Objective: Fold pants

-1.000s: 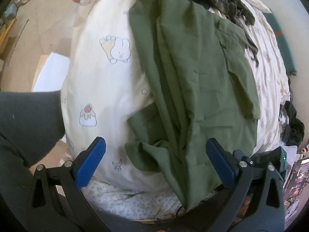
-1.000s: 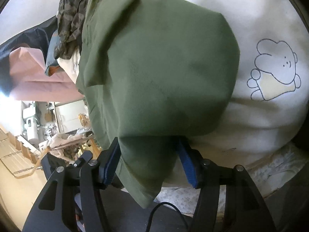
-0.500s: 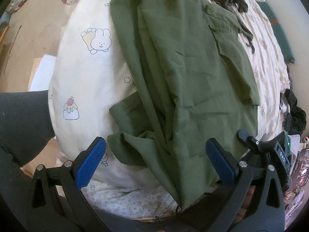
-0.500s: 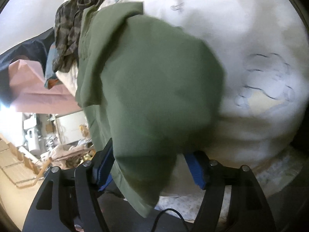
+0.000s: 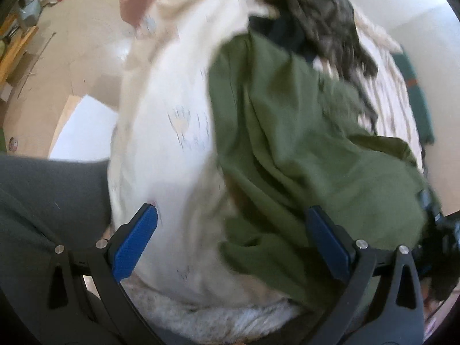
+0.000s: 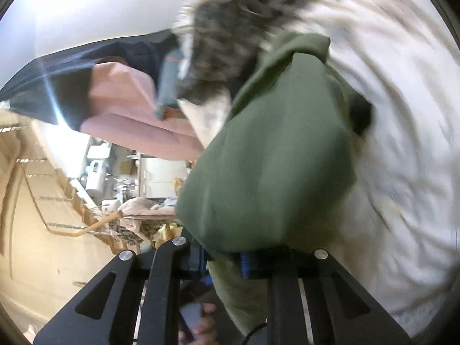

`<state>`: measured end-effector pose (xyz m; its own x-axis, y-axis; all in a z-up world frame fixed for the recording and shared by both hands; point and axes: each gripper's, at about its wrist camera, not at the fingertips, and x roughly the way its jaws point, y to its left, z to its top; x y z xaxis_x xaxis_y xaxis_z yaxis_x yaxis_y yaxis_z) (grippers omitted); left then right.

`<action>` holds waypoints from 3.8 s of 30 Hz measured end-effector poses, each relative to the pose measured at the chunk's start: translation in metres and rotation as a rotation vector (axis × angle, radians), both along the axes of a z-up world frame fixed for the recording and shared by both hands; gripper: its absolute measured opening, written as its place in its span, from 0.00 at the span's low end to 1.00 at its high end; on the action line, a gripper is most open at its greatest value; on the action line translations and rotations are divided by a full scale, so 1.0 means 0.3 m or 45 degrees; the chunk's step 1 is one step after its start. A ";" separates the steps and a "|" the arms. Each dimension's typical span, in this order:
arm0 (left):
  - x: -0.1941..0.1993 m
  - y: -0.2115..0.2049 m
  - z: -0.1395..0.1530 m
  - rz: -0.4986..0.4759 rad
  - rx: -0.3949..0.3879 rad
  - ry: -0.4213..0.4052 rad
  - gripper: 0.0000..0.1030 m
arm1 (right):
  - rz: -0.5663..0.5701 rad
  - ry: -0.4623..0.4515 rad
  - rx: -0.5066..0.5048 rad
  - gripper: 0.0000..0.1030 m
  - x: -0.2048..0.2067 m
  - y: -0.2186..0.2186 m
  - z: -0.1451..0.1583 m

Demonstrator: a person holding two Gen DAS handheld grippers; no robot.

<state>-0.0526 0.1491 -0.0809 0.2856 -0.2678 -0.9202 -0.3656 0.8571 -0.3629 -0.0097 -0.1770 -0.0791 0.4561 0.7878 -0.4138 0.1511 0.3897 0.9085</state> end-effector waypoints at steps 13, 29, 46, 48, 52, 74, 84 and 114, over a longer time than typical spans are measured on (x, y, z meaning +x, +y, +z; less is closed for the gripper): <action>0.333 0.276 0.114 0.191 0.008 -0.223 0.99 | 0.031 -0.151 -0.232 0.11 0.873 0.280 0.298; 0.409 0.330 0.003 0.285 -0.018 -0.137 0.99 | 0.346 -0.141 -0.345 0.76 1.461 0.496 0.152; 0.598 0.155 -0.204 -0.401 0.312 -0.115 0.99 | 0.847 -0.384 -1.197 0.86 0.732 0.068 -0.137; 0.643 0.128 -0.221 -0.479 0.364 -0.118 0.98 | 0.882 -0.450 -1.292 0.86 0.732 0.081 -0.184; 0.706 0.080 -0.247 -0.549 0.350 -0.137 0.98 | 0.893 -0.562 -1.336 0.87 0.806 0.115 -0.235; 0.471 0.115 0.114 -0.449 -0.274 -0.188 0.09 | 0.977 -0.599 -0.704 0.15 0.534 0.140 0.145; 0.153 0.068 -0.104 -0.460 -0.070 0.323 0.30 | 0.969 0.227 -0.596 0.56 0.210 -0.096 -0.134; 0.039 0.072 -0.043 -0.575 -0.150 0.239 0.13 | 0.919 0.257 -0.631 0.13 0.035 -0.059 -0.082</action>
<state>-0.0409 0.1708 -0.0937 -0.0505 -0.4316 -0.9006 -0.0361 0.9020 -0.4303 0.0006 -0.1948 -0.1038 -0.1991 0.5645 -0.8011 -0.1439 0.7917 0.5937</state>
